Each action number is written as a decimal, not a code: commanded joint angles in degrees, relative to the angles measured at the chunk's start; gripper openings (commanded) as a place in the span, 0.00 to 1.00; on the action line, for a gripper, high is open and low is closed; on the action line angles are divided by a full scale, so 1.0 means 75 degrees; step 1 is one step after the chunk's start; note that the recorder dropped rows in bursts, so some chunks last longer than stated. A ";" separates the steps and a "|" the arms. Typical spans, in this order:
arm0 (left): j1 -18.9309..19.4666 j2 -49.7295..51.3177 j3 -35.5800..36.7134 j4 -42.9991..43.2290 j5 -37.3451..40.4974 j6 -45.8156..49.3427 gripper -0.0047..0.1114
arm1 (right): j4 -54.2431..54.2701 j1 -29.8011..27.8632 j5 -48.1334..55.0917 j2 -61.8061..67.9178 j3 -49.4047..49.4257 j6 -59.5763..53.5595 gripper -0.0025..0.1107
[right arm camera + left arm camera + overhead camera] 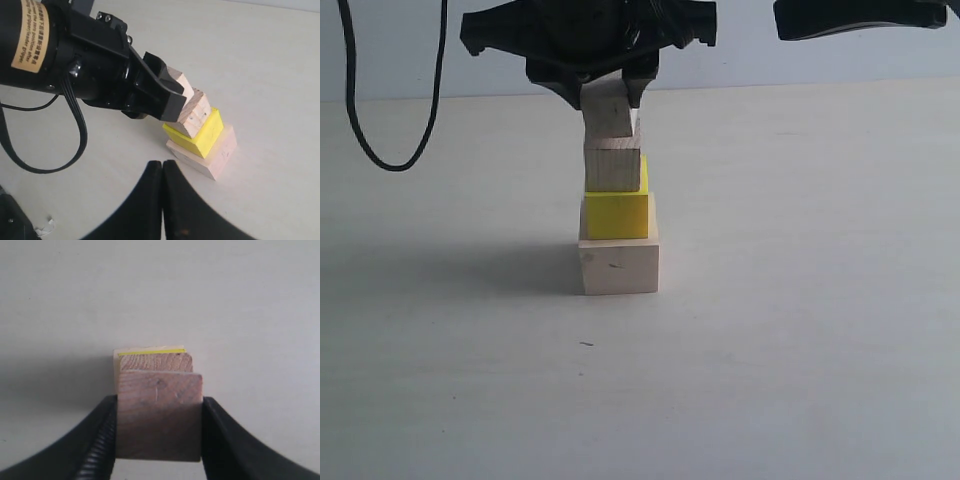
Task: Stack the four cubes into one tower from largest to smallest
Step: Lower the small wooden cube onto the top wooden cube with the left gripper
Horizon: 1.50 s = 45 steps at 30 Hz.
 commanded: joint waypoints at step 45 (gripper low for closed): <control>-0.0037 0.0147 0.0047 0.0215 -0.0026 -0.0277 0.04 | -0.0004 0.0012 0.0153 -0.0008 0.0044 -0.0034 0.02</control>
